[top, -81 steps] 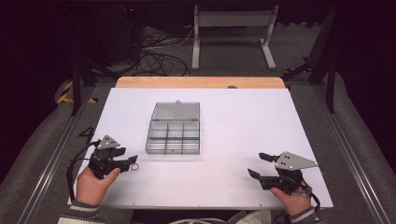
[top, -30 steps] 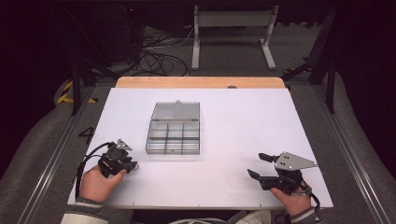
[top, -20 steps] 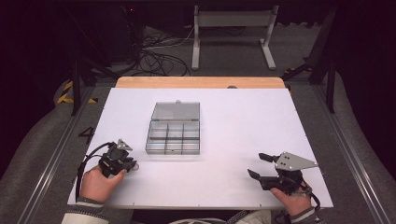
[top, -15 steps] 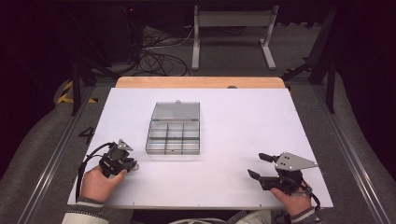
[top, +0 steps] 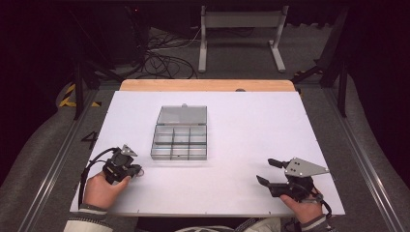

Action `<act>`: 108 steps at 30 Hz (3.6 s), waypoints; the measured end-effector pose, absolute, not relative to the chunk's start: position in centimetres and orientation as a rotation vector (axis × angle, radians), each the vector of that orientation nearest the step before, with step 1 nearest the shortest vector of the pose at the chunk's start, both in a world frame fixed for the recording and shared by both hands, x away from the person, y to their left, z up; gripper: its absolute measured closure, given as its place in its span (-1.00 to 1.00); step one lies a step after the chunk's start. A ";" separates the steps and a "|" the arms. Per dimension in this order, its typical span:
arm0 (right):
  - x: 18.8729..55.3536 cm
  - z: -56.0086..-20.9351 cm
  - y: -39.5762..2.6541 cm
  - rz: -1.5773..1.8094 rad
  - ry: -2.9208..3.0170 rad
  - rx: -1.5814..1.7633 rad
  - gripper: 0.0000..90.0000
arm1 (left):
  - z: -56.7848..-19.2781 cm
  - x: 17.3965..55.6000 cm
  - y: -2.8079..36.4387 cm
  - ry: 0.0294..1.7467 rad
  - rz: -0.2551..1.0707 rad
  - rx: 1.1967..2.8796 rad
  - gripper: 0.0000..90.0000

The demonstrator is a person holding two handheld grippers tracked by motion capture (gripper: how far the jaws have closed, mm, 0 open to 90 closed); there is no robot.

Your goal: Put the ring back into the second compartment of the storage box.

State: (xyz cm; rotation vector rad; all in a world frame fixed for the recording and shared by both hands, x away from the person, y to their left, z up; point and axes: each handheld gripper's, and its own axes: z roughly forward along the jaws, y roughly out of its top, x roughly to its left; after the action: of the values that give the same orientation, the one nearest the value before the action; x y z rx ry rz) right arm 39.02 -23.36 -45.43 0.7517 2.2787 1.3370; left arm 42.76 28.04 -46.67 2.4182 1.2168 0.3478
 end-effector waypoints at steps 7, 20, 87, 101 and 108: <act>39.0 -45.4 -23.4 1.339 2.279 0.753 -0.33 | -46.3 42.5 28.1 1.217 0.387 2.396 0.92; 39.0 -45.4 -23.4 1.340 2.279 0.752 -0.33 | -44.9 41.7 28.2 1.185 0.451 2.298 0.94; 38.9 -45.3 -23.4 1.346 2.277 0.746 -0.34 | -39.2 42.3 25.4 0.985 0.687 1.967 0.94; 38.9 -45.3 -23.4 1.345 2.275 0.744 -0.34 | -38.8 43.8 23.8 0.971 0.670 1.967 0.94; 38.9 -45.3 -23.4 1.343 2.277 0.741 -0.34 | -38.7 44.5 22.9 0.960 0.676 1.972 0.94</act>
State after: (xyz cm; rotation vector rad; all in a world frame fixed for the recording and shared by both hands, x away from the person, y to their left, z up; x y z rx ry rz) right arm 38.85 -23.42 -45.35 0.7413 2.2767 1.3430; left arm 44.48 22.93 -38.71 1.9716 0.9595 0.6762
